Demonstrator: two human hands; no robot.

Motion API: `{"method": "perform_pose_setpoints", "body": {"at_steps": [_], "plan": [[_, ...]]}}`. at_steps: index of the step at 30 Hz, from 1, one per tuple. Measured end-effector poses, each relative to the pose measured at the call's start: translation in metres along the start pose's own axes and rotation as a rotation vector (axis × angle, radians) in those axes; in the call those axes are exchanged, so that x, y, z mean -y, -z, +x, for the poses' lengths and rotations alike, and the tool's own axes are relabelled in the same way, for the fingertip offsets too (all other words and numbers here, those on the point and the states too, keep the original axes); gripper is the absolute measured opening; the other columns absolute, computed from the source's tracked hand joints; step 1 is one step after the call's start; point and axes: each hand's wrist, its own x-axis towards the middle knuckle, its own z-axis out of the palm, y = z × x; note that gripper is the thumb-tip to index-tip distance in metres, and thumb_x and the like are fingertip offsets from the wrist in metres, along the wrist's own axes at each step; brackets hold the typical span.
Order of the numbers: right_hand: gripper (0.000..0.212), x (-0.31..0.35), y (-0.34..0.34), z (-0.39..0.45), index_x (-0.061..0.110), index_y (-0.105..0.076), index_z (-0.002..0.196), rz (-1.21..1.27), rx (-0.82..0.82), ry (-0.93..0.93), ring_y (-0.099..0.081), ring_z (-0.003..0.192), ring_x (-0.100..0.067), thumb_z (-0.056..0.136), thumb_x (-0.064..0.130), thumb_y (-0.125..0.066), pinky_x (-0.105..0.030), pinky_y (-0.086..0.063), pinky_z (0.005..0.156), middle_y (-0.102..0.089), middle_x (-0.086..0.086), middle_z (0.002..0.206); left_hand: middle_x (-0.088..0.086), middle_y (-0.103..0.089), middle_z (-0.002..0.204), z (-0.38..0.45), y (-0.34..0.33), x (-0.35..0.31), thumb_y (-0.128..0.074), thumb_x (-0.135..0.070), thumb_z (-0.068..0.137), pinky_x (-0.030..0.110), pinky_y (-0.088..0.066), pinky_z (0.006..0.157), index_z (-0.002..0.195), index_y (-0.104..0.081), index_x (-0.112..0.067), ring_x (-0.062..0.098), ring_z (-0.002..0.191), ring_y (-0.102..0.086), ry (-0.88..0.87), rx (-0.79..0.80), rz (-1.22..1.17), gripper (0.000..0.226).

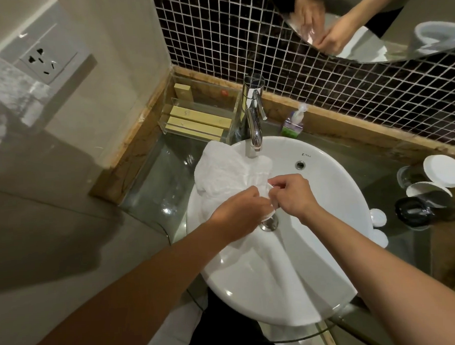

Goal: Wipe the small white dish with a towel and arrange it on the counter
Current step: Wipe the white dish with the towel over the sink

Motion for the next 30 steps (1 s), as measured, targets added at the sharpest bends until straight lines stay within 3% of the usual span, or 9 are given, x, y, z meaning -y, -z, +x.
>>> {"method": "perform_pose_setpoints", "body": {"at_steps": [3,5,9,13,16,20,25,30], "plan": [[0.017,0.005,-0.002,-0.001,0.001,-0.072,0.078,0.057,0.0,-0.019,-0.069,0.072,-0.037,0.076,0.0,-0.055,-0.049,-0.06,0.076,-0.072,-0.023,0.083,0.001,-0.057,0.064,0.01,-0.009,-0.01,-0.058,0.001,0.082,0.03,-0.043,0.056,0.071,-0.062,-0.014,0.02,0.062,-0.043,0.346,-0.22,-0.4,0.019],[0.021,0.008,-0.001,0.0,0.01,-0.073,0.072,0.074,-0.021,-0.032,-0.071,0.08,-0.035,0.079,-0.002,-0.057,-0.046,-0.06,0.079,-0.074,-0.017,0.083,0.003,-0.054,0.058,0.013,-0.003,-0.016,-0.055,0.005,0.077,0.028,-0.04,0.055,0.064,-0.059,-0.012,0.021,0.059,-0.042,0.412,-0.254,-0.422,0.022],[0.026,0.002,0.003,0.003,0.01,-0.077,0.09,0.047,-0.021,-0.043,-0.071,0.082,-0.025,0.081,-0.002,-0.055,-0.038,-0.06,0.081,-0.075,-0.007,0.085,0.005,-0.051,0.057,0.016,-0.002,-0.016,-0.05,0.011,0.071,0.034,-0.043,0.057,0.065,-0.053,-0.011,0.02,0.06,-0.029,0.281,-0.216,-0.257,0.024],[0.025,-0.002,0.003,0.002,0.009,-0.074,0.076,-0.032,-0.001,0.012,-0.062,0.067,-0.025,0.079,-0.001,-0.051,-0.033,-0.054,0.067,-0.07,-0.012,0.071,0.003,-0.054,0.06,0.006,-0.002,-0.006,-0.059,0.006,0.073,0.036,-0.046,0.057,0.07,-0.055,-0.013,0.02,0.06,-0.026,0.118,-0.106,-0.183,0.02],[0.029,0.004,0.001,0.002,0.02,-0.078,0.088,-0.083,0.01,0.073,-0.064,0.075,-0.02,0.084,0.003,-0.055,-0.027,-0.047,0.067,-0.072,-0.001,0.078,0.001,-0.057,0.069,-0.008,0.002,0.004,-0.066,-0.002,0.077,0.034,-0.042,0.059,0.071,-0.058,-0.016,0.02,0.063,-0.035,0.143,-0.041,-0.196,0.018],[0.029,0.016,-0.001,0.004,0.017,-0.078,0.101,-0.047,-0.026,0.088,-0.066,0.084,-0.021,0.085,0.004,-0.058,-0.027,-0.049,0.075,-0.072,0.0,0.084,0.005,-0.061,0.086,-0.036,-0.004,0.031,-0.048,-0.004,0.084,0.037,-0.043,0.069,0.082,-0.06,-0.013,0.024,0.084,-0.049,0.268,-0.093,-0.297,0.014],[0.027,0.04,-0.005,0.003,0.015,-0.077,0.106,0.072,-0.063,0.096,-0.066,0.09,-0.023,0.087,0.006,-0.06,-0.037,-0.055,0.084,-0.073,-0.002,0.093,0.003,-0.062,0.115,-0.064,0.022,0.07,-0.055,-0.017,0.092,0.036,-0.043,0.089,0.115,-0.065,-0.015,0.023,0.102,-0.045,0.367,-0.053,-0.22,0.025],[0.027,0.087,-0.02,-0.001,0.016,-0.077,0.106,0.138,-0.062,0.175,-0.065,0.089,-0.023,0.087,0.006,-0.06,-0.046,-0.058,0.086,-0.069,0.005,0.086,-0.002,-0.057,0.128,-0.096,0.045,0.094,-0.074,-0.028,0.083,0.034,-0.04,0.102,0.128,-0.06,-0.024,0.018,0.111,-0.042,0.564,-0.041,-0.197,0.047]]}}
